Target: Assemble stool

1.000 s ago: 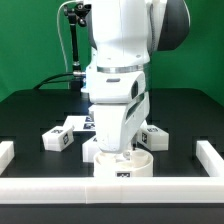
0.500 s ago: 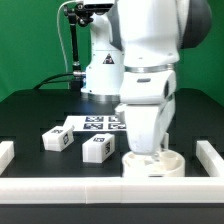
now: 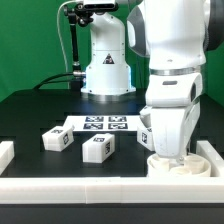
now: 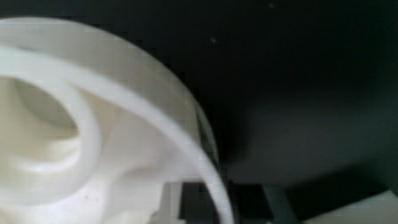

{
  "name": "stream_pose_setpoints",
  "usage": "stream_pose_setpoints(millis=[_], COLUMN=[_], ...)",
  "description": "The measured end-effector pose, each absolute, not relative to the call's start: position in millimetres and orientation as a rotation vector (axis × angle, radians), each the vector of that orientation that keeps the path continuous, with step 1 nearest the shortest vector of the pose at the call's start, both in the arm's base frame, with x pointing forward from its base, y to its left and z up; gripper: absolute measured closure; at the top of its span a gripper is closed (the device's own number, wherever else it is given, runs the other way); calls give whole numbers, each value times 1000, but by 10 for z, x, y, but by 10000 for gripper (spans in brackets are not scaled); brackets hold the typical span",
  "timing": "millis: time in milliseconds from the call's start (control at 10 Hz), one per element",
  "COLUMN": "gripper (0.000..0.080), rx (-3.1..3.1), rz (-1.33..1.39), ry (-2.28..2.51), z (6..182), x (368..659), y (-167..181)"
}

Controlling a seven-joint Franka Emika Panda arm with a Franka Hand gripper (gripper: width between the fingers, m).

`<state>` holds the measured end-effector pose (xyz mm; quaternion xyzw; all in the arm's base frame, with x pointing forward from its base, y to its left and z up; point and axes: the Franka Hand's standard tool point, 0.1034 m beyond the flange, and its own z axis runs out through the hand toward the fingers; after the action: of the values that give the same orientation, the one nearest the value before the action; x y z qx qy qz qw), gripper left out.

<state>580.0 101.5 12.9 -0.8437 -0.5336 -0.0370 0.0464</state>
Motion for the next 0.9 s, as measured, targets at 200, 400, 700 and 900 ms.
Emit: stream_pose_setpoints(millis=[200, 400, 700, 900], gripper=[768, 768, 495, 201], rx=[-2574, -2574, -2576, -2584], rz=[-114, -113, -112, -114], ry=[-1630, -1630, -1627, -1624], z=[128, 127, 133, 223], x=[5801, 5798, 5793, 5790], y=[1025, 1024, 1004, 957])
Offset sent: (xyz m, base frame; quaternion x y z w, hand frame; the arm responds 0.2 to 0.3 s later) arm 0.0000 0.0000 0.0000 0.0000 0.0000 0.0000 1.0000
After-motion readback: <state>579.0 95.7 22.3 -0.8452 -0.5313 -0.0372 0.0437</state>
